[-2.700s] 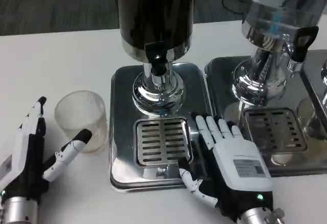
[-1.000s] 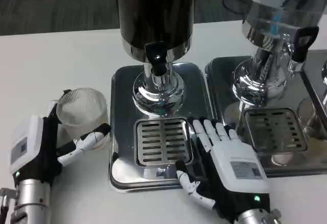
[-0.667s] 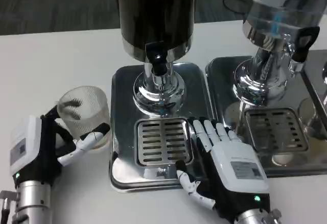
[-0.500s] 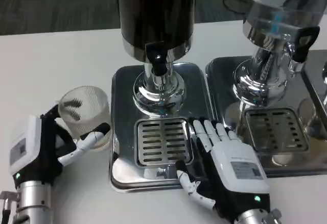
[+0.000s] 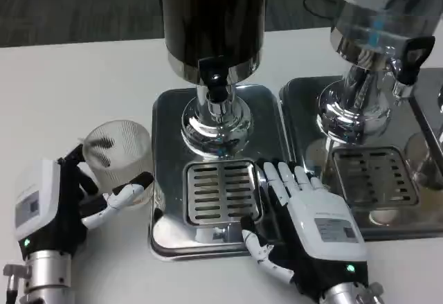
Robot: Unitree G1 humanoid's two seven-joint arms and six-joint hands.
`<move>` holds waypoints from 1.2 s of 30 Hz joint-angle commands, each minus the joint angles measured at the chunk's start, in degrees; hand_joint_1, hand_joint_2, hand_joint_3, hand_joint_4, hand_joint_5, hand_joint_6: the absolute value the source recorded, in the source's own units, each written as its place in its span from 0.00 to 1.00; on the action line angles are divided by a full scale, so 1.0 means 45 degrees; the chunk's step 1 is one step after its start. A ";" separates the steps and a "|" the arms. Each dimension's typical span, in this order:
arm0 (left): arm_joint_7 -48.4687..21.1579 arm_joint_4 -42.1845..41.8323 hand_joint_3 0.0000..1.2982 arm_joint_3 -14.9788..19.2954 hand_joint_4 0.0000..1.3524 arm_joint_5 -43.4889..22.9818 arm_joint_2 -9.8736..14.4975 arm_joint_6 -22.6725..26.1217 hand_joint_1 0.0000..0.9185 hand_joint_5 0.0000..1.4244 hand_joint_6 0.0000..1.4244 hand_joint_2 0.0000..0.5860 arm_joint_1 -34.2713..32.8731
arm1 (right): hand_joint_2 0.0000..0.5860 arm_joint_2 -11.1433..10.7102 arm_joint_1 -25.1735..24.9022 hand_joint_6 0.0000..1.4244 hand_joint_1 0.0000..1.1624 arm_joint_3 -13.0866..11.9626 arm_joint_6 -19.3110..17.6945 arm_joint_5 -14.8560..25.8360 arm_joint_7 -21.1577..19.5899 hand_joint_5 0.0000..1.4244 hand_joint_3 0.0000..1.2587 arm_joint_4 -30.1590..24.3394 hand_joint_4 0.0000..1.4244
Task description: Grasp the cup under the faucet to collect the drink, then remove the cup.
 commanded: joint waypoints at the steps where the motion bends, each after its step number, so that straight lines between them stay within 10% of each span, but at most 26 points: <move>1: 0.0589 -0.0001 0.37 -0.0166 0.46 0.0244 -0.0056 -0.0030 0.44 0.62 0.68 0.18 0.0245 | 0.73 -0.0029 -0.0076 0.03 0.22 -0.0033 -0.0076 0.0112 0.0078 0.00 0.02 -0.0067 0.00; 36: 0.3229 -0.1137 0.41 -0.0786 0.49 0.1397 -0.0103 -0.0512 0.46 0.64 0.72 0.15 0.0397 | 0.74 -0.0145 -0.0137 0.03 0.23 -0.0131 -0.0003 0.0125 -0.0024 0.00 0.01 -0.0167 0.00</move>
